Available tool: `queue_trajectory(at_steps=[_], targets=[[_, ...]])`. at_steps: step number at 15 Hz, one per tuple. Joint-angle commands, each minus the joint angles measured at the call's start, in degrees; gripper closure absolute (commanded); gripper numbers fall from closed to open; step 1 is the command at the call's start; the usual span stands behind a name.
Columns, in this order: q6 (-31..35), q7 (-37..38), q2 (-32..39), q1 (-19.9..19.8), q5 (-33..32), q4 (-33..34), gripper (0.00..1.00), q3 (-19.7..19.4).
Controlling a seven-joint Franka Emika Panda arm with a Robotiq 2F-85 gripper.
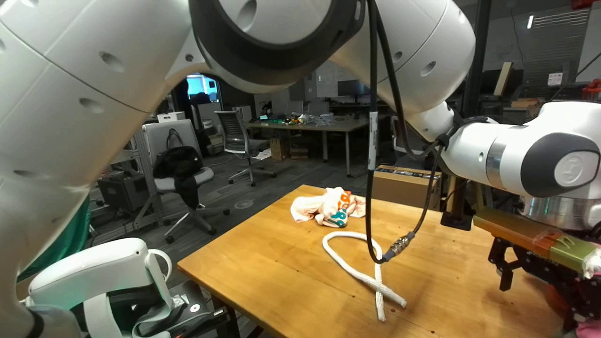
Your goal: Move the pink shirt to the left then move the peach colored shirts to the right then move the turnip plushie to the left
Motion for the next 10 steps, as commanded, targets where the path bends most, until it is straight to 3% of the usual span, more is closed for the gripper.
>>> queue_trajectory(at_steps=[1,10], targets=[[-1.3,-1.0,1.8,-0.9,1.7,2.4,0.00,0.8],[-1.3,-0.1,2.9,-0.2,0.2,3.3,0.00,-0.4]])
